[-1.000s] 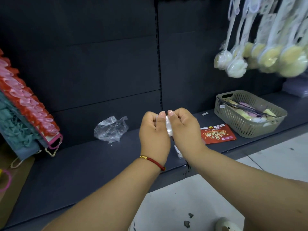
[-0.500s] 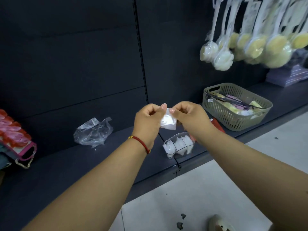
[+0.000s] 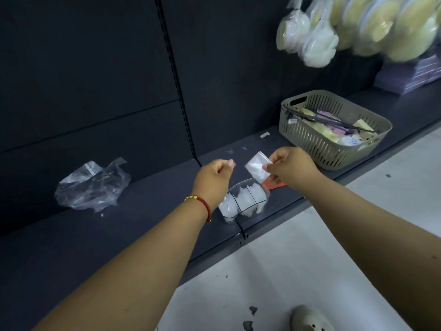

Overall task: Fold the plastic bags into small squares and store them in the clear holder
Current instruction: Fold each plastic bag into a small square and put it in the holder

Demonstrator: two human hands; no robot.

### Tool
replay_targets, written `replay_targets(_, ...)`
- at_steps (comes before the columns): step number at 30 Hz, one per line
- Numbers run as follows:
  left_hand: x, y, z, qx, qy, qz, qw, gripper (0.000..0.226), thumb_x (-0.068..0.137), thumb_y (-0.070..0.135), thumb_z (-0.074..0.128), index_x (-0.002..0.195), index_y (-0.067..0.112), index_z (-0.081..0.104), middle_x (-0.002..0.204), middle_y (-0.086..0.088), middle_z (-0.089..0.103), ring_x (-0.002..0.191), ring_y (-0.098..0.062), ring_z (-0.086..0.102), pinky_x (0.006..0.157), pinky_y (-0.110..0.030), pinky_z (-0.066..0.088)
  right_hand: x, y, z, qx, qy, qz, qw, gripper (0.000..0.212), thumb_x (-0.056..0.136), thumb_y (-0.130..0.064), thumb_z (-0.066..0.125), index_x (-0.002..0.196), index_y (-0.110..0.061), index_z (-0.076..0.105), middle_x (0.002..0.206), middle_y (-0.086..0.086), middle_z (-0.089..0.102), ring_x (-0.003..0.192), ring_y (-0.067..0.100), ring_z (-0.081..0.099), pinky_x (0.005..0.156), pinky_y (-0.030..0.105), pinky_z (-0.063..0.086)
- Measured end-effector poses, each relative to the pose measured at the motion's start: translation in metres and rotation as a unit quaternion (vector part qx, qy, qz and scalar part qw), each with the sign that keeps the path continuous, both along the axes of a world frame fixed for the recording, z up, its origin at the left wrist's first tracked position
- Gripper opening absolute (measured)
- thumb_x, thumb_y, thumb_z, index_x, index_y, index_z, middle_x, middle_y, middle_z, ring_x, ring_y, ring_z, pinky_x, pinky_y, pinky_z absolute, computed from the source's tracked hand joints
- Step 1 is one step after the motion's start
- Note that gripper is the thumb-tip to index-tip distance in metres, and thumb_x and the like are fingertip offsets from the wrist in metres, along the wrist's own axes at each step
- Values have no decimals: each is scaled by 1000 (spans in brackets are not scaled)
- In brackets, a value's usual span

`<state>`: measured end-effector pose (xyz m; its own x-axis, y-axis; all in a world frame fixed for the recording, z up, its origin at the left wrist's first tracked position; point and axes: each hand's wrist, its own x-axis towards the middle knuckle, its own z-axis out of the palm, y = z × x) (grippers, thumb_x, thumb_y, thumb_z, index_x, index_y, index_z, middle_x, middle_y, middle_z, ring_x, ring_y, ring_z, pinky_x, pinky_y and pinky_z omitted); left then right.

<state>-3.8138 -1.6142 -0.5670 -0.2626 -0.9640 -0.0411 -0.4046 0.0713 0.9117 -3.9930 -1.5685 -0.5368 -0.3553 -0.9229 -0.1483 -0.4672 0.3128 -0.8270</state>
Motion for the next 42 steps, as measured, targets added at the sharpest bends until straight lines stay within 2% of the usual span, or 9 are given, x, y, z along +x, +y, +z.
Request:
replay_targets(4,-3,-12,-47,3,-123,-56,991,36,103,31,43,94,6,66,106,-6,61,92,-17,55,86,-31,46,-19,-16,-44,40,-10,-46,998,21,92,-9,63,75,-12,53,62,8,69,48,10,67,42,13,42)
replay_targets(7,-7,-16,-76,-5,-177,-113,978,31,103,24,44,91,5,65,110,-3,57,99,-17,54,87,-22,40,-24,-24,-68,61,-24,-76,995,12,94,-12,63,85,-6,57,66,8,70,53,11,67,51,19,49)
replay_targets(10,-14,-21,-97,-31,-247,-192,949,33,104,26,42,120,8,64,132,0,53,125,-19,45,106,-24,33,-28,-30,-88,61,-7,-93,994,15,93,-15,63,82,-6,58,64,7,69,49,8,65,55,20,49)
replay_targets(12,-22,-23,-101,-33,-293,-228,928,42,104,30,40,142,13,48,152,3,38,141,-17,28,115,-24,20,-33,-32,-100,65,21,-108,992,20,92,-18,64,81,-3,59,63,8,69,54,14,67,62,25,51)
replay_targets(15,-38,-28,-105,-77,-346,-266,896,48,105,35,36,150,19,33,160,7,24,147,-15,15,119,-28,10,-37,-35,-111,75,85,-125,986,28,92,-24,63,80,2,62,70,14,67,65,27,63,59,26,44)
replay_targets(21,-65,-47,-120,-118,-407,-302,854,55,103,45,32,153,22,27,163,8,14,150,-13,2,120,-34,3,-37,-38,-125,84,118,-149,978,27,93,-28,62,87,-2,66,72,9,59,62,21,48,53,23,34)
replay_targets(26,-75,-61,-129,-132,-431,-335,828,60,100,49,36,152,21,27,161,1,21,150,-18,9,123,-38,1,-40,-40,-138,77,130,-146,978,26,93,-29,62,83,-6,63,70,5,56,59,17,46,53,21,34)
replay_targets(34,-74,-67,-137,-206,-436,-358,800,60,96,59,36,144,23,40,151,4,35,145,-17,19,123,-39,-1,-37,-47,-149,45,116,-160,979,24,93,-29,62,87,-7,66,82,10,65,67,20,52,56,22,37)
replay_targets(42,-68,-74,-140,-205,-451,-408,767,55,95,64,32,143,39,42,148,4,40,145,-18,17,121,-46,-7,-29,-52,-159,81,167,-88,979,21,94,-29,61,78,-15,59,74,5,61,72,26,58,60,28,42)
